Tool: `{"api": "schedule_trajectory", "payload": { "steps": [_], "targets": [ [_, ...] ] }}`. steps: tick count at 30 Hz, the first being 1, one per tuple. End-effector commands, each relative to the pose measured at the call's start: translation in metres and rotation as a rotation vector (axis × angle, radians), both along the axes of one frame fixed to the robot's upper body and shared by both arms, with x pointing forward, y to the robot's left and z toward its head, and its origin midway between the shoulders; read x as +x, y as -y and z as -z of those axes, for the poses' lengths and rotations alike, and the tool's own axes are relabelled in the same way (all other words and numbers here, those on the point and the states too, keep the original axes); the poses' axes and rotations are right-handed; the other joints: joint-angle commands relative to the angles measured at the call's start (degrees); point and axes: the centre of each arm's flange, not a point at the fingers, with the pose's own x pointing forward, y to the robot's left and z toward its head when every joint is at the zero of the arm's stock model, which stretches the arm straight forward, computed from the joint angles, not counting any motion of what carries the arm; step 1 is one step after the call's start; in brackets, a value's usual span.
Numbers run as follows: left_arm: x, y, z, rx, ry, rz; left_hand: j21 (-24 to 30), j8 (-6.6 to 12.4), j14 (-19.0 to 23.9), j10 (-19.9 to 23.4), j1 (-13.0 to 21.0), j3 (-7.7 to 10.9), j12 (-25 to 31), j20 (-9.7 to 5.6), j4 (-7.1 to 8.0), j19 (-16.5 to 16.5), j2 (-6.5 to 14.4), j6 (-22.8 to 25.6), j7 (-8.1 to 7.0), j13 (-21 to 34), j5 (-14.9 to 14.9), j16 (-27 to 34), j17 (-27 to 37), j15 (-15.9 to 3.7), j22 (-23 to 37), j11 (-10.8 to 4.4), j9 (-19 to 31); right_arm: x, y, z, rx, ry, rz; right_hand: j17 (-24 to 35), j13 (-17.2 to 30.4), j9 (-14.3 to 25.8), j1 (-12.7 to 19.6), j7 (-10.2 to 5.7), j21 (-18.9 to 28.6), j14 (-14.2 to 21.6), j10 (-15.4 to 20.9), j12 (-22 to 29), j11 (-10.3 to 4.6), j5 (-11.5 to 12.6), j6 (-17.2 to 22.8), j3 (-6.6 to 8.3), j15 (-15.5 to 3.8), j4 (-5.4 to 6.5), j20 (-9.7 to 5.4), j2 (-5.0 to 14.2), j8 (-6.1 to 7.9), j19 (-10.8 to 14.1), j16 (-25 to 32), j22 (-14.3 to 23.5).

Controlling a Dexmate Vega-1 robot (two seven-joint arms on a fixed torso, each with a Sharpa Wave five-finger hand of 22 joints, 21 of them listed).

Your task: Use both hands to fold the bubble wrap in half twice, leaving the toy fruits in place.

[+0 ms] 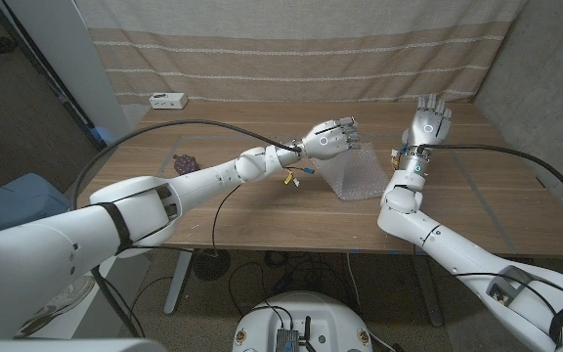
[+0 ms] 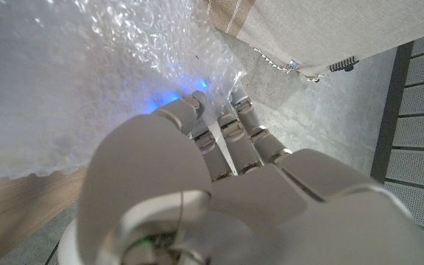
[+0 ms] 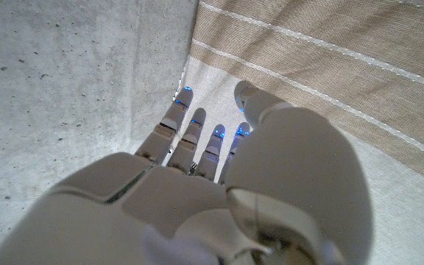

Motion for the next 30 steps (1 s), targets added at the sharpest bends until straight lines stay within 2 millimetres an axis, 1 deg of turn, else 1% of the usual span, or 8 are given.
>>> {"api": "schedule_trajectory", "payload": {
  "steps": [1, 9, 15, 26, 30],
  "targets": [
    [0.009, 0.030, 0.005, -0.015, -0.088, -0.003, 0.29, -0.07, 0.46, 0.08, 0.33, -0.11, -0.16, -4.36, -0.15, -0.47, -0.14, -0.24, 0.22, 0.06, -0.24, -0.17, 0.26, -8.40, -0.07, 0.08, 0.14, -0.025, -0.002, -0.007, 0.027, 0.081, -0.071, 0.12, 0.04, 0.18, -0.81, 0.22, 0.24, 1.04, 0.46, 0.48, 0.29, -0.09, 0.41, -0.23, -6.03, 0.19, 0.18, 0.09, 0.13, 0.76, 0.34, 0.06],
    [0.014, 0.053, 0.005, 0.008, -0.125, -0.023, 0.51, -0.07, 0.37, -0.10, 0.26, -0.08, -0.18, -4.20, -0.08, -0.75, -0.06, -0.49, 0.23, 0.05, -0.27, -0.14, 0.27, -8.40, -0.07, 0.06, 0.13, -0.037, 0.000, -0.008, 0.030, 0.109, -0.082, 0.06, 0.04, 0.18, -1.43, 0.20, 0.18, 1.29, 0.60, 0.47, 0.16, -0.02, 0.77, -0.35, -5.91, 0.27, 0.32, 0.09, 0.21, 0.77, 0.35, 0.05],
    [0.008, 0.067, 0.013, 0.058, -0.147, 0.005, 0.66, -0.05, 0.41, -0.15, 0.24, -0.06, -0.15, -4.17, -0.11, -0.89, -0.08, -0.57, 0.23, 0.06, -0.27, -0.12, 0.26, -8.39, -0.07, 0.05, 0.12, -0.042, 0.010, -0.009, 0.045, 0.119, -0.066, -0.02, 0.04, 0.17, -1.61, 0.19, 0.12, 1.32, 0.51, 0.40, 0.18, 0.02, 0.76, -0.34, -5.89, 0.17, 0.49, 0.03, 0.16, 0.71, 0.28, 0.05],
    [-0.007, 0.076, 0.034, 0.152, -0.187, 0.078, 0.91, -0.02, 0.51, -0.09, 0.29, -0.05, -0.13, -4.10, -0.16, -1.04, -0.09, -0.50, 0.23, 0.00, -0.25, -0.07, 0.27, -8.40, -0.08, 0.05, 0.11, -0.044, 0.020, -0.004, 0.064, 0.120, -0.059, -0.10, 0.04, 0.17, -2.01, 0.13, -0.01, 1.27, 0.37, 0.28, 0.19, 0.09, 0.50, -0.32, -5.79, 0.10, 0.55, 0.09, 0.00, 0.55, 0.15, 0.05],
    [-0.007, 0.077, 0.043, 0.195, -0.195, 0.075, 1.00, -0.03, 0.50, -0.04, 0.29, -0.03, -0.10, -4.10, -0.15, -1.10, -0.11, -0.48, 0.24, -0.02, -0.23, -0.10, 0.25, -8.39, -0.08, 0.06, 0.11, -0.044, 0.020, -0.004, 0.061, 0.121, -0.073, -0.15, 0.04, 0.17, -2.23, 0.13, -0.09, 1.31, 0.37, 0.26, 0.23, 0.10, 0.48, -0.38, -5.71, 0.06, 0.67, -0.02, -0.03, 0.43, 0.11, 0.05]
  ]
}}
